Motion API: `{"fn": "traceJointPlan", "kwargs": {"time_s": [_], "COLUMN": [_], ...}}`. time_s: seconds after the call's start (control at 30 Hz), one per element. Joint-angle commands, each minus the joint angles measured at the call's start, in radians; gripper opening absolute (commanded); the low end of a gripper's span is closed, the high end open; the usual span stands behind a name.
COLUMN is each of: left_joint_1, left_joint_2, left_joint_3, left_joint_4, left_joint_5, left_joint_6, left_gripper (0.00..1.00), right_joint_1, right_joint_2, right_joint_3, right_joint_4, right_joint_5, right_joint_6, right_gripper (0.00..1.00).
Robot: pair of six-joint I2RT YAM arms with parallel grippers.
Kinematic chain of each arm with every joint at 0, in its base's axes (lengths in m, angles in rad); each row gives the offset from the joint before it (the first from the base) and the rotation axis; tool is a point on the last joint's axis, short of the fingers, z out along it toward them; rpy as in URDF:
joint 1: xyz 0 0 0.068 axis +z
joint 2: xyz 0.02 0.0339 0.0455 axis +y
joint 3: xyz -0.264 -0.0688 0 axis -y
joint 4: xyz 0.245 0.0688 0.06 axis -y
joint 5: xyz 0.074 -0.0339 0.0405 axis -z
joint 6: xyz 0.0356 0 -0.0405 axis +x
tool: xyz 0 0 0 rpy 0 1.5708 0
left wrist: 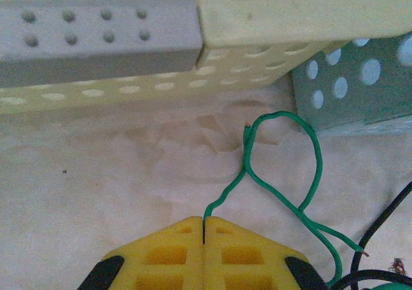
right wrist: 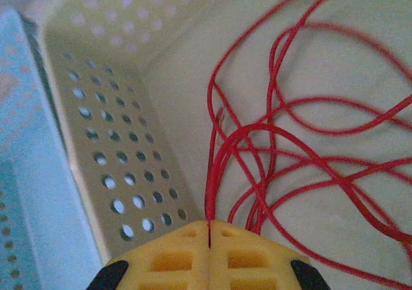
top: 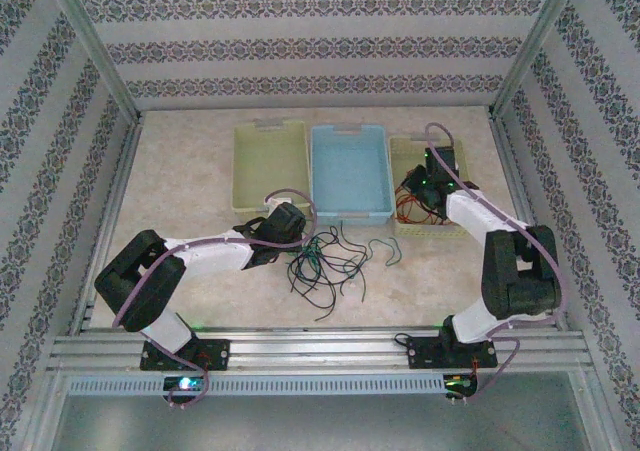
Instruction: Untangle the cables
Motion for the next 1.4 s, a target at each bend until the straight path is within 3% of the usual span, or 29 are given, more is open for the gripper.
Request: {"fn": "traceJointPlan", "kwargs": {"time_s": [0.0,0.2,0.27,0.47,0.67,0.8,0.9,1.07,1.37], "left_joint_1": [-0.003,-0.003,-0.003,-0.003,-0.003,-0.003,-0.003,-0.003,-0.004], "left_joint_2": [0.017,0.001,-0.005,-0.006,-0.002,0.005,0.011,0.018,0.007], "left_joint_3": [0.021,0.014,0.010,0.009,0.004,0.005,0.008,0.010,0.009], "left_joint_4": [-0.038,-0.037,-0.033,-0.027,-0.019,-0.007,-0.004,-0.001,-0.009], "left_joint_5": [0.014,0.012,0.014,0.011,-0.002,0.003,0.006,0.017,0.012], "left_joint_6": [0.015,0.016,0.018,0.016,0.007,0.002,0.001,-0.004,0.000], "left_gripper": [0.00,0.00,0.00,0.00,0.00,0.00,0.00,0.00,0.00], "right_joint_1": [-0.021,-0.021,-0.014,0.061,0.141,0.235,0.307,0.380,0.383], "right_joint_2": [-0.033,-0.016,-0.028,-0.207,-0.491,-0.635,-0.683,-0.610,-0.440], "right_joint_3": [-0.001,0.015,0.012,-0.048,-0.162,-0.286,-0.391,-0.456,-0.471], "right_joint_4": [0.031,0.031,0.032,0.010,-0.177,-0.317,-0.315,-0.225,-0.143], "right_joint_5": [0.149,0.258,0.256,0.235,0.110,0.060,0.059,0.077,0.103], "right_joint_6": [-0.008,0.000,-0.020,-0.205,-0.311,-0.214,-0.129,-0.062,-0.056], "right_gripper": [0.00,0.00,0.28,0.45,0.46,0.47,0.47,0.47,0.42]}}
